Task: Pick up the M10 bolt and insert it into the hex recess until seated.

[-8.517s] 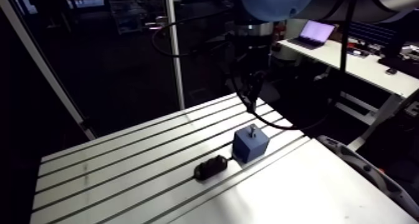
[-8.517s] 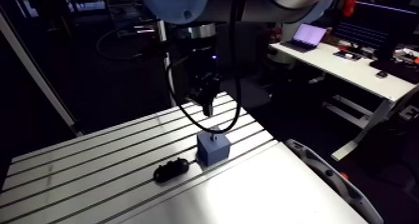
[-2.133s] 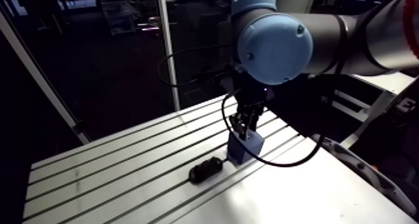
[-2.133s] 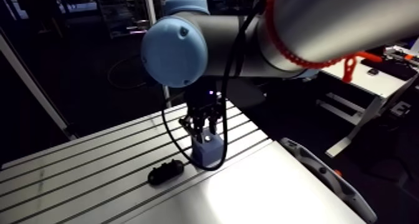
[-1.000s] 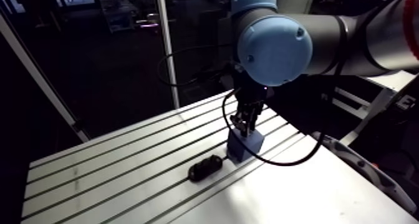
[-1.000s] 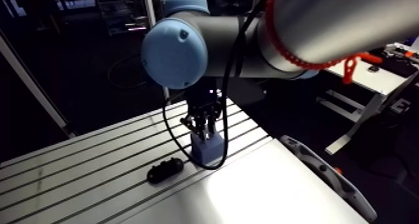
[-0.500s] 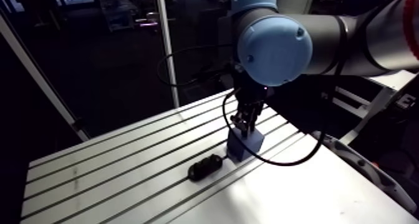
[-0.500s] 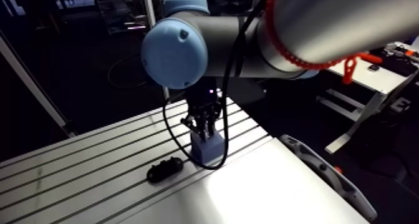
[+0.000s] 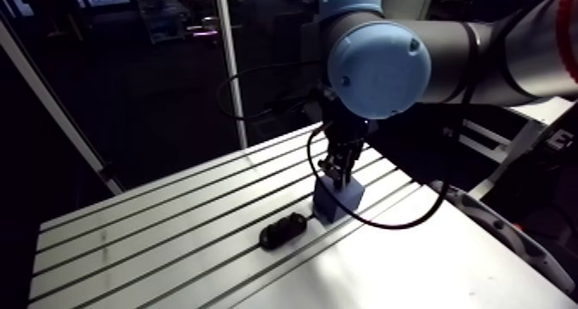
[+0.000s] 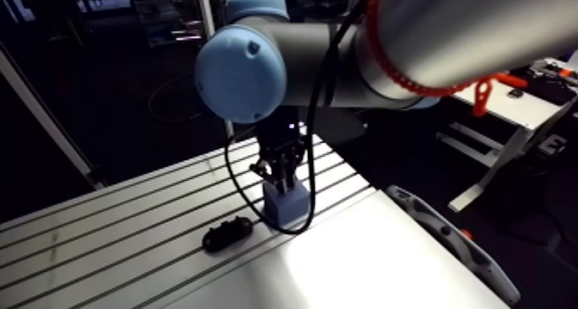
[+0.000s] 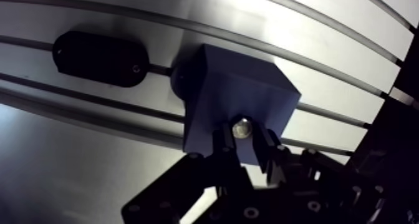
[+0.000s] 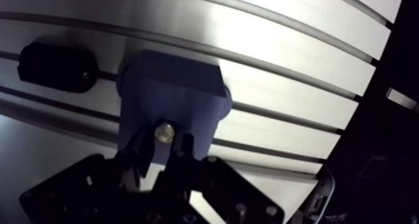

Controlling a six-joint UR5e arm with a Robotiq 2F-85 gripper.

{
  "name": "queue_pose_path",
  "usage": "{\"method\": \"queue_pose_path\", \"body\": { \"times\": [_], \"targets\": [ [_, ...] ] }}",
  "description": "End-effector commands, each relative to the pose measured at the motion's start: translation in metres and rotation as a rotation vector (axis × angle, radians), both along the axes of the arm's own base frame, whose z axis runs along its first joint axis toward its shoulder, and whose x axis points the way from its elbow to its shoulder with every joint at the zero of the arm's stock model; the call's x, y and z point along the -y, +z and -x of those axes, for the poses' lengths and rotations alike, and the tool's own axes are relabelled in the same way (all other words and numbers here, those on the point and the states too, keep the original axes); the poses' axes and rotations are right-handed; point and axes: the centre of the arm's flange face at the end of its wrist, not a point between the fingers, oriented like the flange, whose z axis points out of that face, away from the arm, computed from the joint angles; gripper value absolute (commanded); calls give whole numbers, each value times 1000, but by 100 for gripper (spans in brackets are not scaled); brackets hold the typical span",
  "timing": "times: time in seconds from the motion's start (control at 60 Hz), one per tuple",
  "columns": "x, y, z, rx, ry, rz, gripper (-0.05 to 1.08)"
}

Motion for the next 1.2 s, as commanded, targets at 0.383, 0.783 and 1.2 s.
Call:
{"method": "queue_pose_path", "body": {
  "times": [0.383, 0.783, 1.2],
  "targets": [
    [0, 2, 1, -1, 5, -6, 71],
    [0, 2, 3, -2, 8, -7, 72],
    [-1, 6, 5, -9, 33, -7, 75]
  ]
}}
